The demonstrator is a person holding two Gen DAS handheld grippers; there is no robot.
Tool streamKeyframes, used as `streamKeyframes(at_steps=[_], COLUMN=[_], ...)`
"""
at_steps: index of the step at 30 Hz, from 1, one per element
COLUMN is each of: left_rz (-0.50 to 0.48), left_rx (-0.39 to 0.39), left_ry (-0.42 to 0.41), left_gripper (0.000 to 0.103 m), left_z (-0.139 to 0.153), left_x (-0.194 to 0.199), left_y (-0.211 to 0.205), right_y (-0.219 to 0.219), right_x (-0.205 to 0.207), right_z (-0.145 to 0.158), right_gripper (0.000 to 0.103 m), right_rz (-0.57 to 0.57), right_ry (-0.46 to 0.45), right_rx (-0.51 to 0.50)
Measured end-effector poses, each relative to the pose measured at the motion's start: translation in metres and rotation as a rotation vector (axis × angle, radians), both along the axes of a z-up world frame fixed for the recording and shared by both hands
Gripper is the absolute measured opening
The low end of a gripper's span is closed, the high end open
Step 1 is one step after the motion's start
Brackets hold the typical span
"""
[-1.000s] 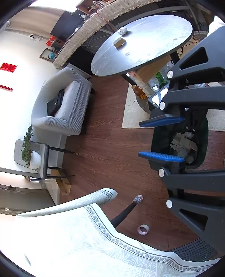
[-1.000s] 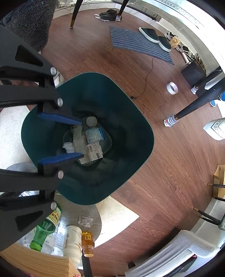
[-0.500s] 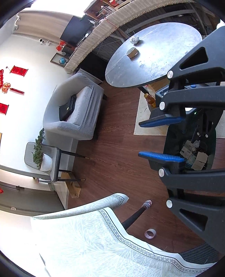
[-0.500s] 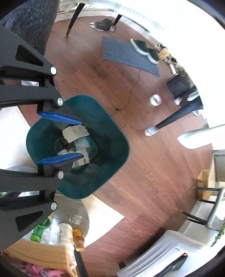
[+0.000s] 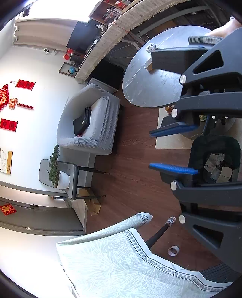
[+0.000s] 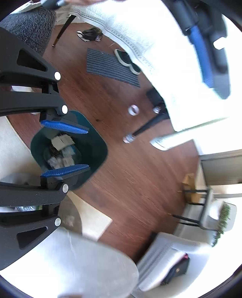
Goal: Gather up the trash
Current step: 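Move both grippers back over the table toward the crumpled paper, then close the right gripper on the crumpled white paper ball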
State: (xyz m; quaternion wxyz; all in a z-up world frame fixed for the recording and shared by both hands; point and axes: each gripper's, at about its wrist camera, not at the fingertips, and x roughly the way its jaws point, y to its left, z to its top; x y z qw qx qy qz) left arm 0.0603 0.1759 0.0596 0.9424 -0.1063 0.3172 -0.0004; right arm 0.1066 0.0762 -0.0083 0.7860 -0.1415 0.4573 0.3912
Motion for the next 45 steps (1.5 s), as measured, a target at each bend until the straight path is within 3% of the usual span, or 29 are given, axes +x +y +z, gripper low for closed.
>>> streamKeyframes(at_steps=[12, 16, 21, 28, 33, 45], left_rz=[-0.076, -0.119, -0.16, -0.224, -0.269, -0.327], left_rx=[0.031, 0.037, 0.035, 0.057, 0.025, 0.033], left_ry=[0.012, 0.022, 0.057, 0.057, 0.087, 0.132], left_gripper=[0.044, 0.05, 0.055, 0.061, 0.071, 0.074], left_z=[-0.01, -0.018, -0.031, -0.041, -0.052, -0.06], left_x=[0.023, 0.027, 0.039, 0.046, 0.061, 0.101], left_y=[-0.058, -0.08, -0.11, -0.149, -0.176, -0.225], right_y=[-0.11, -0.151, -0.198, -0.254, -0.289, -0.33], right_x=[0.026, 0.034, 0.042, 0.049, 0.057, 0.081], right_z=[0.038, 0.042, 0.045, 0.048, 0.049, 0.03], right_gripper=[0.035, 0.042, 0.044, 0.059, 0.061, 0.067], right_rz=[-0.215, -0.283, -0.378, -0.508, -0.595, -0.722], right_ry=[-0.109, -0.116, -0.128, -0.152, -0.151, -0.15], right_rx=[0.013, 0.016, 0.008, 0.001, 0.003, 0.001])
